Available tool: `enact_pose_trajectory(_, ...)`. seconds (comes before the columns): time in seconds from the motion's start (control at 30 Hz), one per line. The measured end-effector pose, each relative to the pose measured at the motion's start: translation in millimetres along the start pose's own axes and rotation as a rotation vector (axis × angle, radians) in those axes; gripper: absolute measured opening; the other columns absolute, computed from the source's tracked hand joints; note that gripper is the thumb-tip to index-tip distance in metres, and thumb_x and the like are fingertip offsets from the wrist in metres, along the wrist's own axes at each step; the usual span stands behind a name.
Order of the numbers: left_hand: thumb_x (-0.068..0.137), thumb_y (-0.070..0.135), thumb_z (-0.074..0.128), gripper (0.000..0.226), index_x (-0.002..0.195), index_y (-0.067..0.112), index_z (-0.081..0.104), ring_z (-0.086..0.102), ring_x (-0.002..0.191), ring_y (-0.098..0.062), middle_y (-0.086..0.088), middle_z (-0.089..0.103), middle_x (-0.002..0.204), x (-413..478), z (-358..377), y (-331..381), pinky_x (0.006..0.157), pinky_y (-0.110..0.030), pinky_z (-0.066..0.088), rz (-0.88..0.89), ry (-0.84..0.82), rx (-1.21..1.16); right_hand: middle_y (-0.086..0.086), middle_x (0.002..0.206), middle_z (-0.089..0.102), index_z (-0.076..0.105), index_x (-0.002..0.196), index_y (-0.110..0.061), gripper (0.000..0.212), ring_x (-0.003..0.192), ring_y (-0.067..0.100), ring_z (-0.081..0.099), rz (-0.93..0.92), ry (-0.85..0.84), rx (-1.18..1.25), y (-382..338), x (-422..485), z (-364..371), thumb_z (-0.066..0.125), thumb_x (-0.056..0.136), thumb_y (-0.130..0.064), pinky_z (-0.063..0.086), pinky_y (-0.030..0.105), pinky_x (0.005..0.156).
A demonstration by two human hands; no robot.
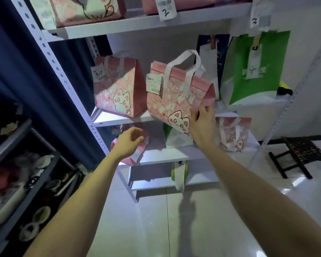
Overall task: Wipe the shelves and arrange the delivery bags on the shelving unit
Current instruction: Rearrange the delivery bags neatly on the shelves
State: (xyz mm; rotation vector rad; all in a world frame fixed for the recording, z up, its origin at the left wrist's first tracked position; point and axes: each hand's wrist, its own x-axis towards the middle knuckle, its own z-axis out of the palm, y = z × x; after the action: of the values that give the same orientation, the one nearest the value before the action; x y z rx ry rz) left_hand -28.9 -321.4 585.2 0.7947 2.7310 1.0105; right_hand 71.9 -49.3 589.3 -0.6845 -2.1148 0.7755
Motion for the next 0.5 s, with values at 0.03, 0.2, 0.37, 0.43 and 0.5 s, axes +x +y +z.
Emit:
enact_pose_trajectory(0.03,0.106,0.023,0.066,0.032,0.138,0.016,0.066,0.067,0.113,-0.016,0.002,0.072,0.132,-9,4,-1,0.098,-0.026,0.05,0.0,-0.006,-0.02,0.008,0.111,0.054,0.06,0.103,-0.012,0.02,0.093,0.023,0.052,0.013,0.019,-0.008,3,-14,-9,0.05,0.107,-0.03,0.045,0.036,0.076)
enact_pose_trajectory(0.2,0.105,0.025,0.069,0.037,0.14,0.016,0.062,0.068,0.117,-0.018,-0.001,0.071,0.129,-71,27,-27,0.109,-0.044,0.055,-0.022,-0.045,-0.157,0.0,0.108,0.055,0.057,0.097,-0.016,0.02,0.091,0.022,0.056,0.113,0.079,0.001,23,-104,-47,0.051,0.107,-0.032,0.05,0.038,0.077)
enact_pose_trajectory(0.37,0.105,0.034,0.069,0.058,0.155,0.018,0.043,0.06,0.127,-0.018,0.002,0.058,0.138,-133,49,-51,0.103,-0.035,0.049,-0.129,-0.052,-0.301,0.0,0.084,0.063,0.057,0.09,-0.016,0.024,0.082,0.026,0.062,0.302,-0.074,-0.003,38,-192,-68,0.053,0.107,-0.031,0.052,0.04,0.07)
enact_pose_trajectory(0.43,0.105,0.038,0.068,0.067,0.161,0.02,0.035,0.059,0.13,-0.018,0.003,0.056,0.142,-149,52,-59,0.11,-0.043,0.051,-0.166,-0.06,-0.345,-0.003,0.077,0.061,0.057,0.088,-0.016,0.025,0.077,0.025,0.059,0.317,-0.144,-0.008,36,-217,-71,0.054,0.108,-0.031,0.044,0.033,0.06)
enact_pose_trajectory(0.5,0.106,0.035,0.066,0.061,0.159,0.021,0.039,0.063,0.129,-0.021,0.003,0.061,0.143,-158,53,-68,0.11,-0.048,0.054,-0.223,-0.083,-0.39,-0.005,0.076,0.063,0.06,0.092,-0.018,0.025,0.075,0.025,0.06,0.311,-0.245,-0.029,37,-236,-65,0.051,0.109,-0.035,0.038,0.032,0.058)
